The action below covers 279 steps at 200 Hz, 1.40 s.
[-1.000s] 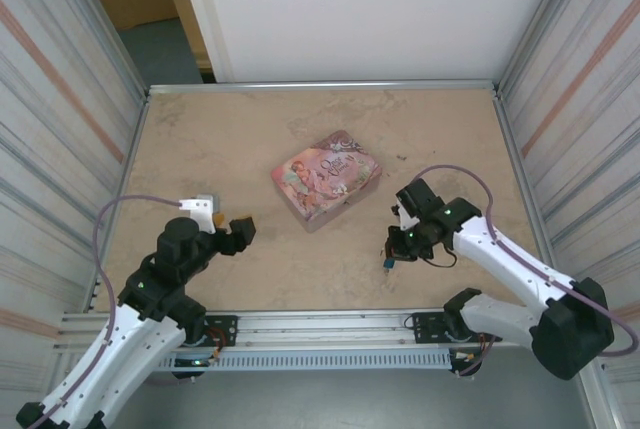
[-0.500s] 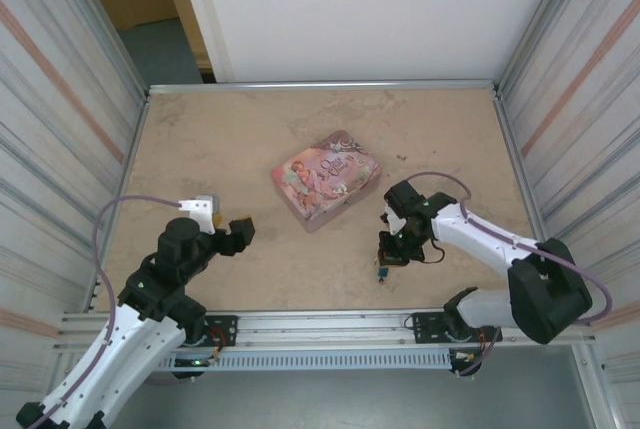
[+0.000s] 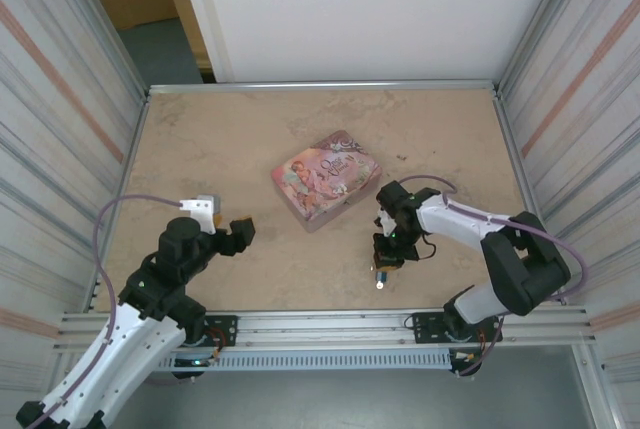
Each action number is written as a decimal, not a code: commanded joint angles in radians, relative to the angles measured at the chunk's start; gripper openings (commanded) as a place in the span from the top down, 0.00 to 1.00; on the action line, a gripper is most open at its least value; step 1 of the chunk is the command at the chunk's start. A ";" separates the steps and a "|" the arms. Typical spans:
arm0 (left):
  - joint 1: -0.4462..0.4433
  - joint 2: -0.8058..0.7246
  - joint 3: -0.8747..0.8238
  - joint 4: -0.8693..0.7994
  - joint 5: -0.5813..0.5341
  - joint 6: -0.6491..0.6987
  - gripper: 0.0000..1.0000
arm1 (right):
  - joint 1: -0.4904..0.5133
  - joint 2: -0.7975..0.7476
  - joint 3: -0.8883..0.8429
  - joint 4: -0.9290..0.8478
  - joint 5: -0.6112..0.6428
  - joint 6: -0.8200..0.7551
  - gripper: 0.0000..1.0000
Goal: Unlock a padlock with a key
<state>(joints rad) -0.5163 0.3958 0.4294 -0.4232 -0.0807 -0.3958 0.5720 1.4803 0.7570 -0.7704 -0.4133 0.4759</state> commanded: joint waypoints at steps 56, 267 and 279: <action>0.010 0.011 0.006 -0.012 -0.026 0.029 0.14 | 0.008 0.070 0.042 0.005 -0.005 -0.047 0.98; 0.014 -0.015 0.002 -0.026 -0.004 -0.047 0.10 | -0.002 -0.135 0.053 -0.036 0.089 -0.073 0.58; 0.015 -0.016 -0.001 -0.023 -0.005 -0.056 0.09 | -0.001 -0.158 0.052 -0.035 0.104 -0.081 0.54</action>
<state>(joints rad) -0.5095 0.3912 0.4297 -0.4553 -0.0799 -0.4171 0.5720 1.3720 0.7895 -0.7662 -0.3550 0.4351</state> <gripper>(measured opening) 0.901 0.426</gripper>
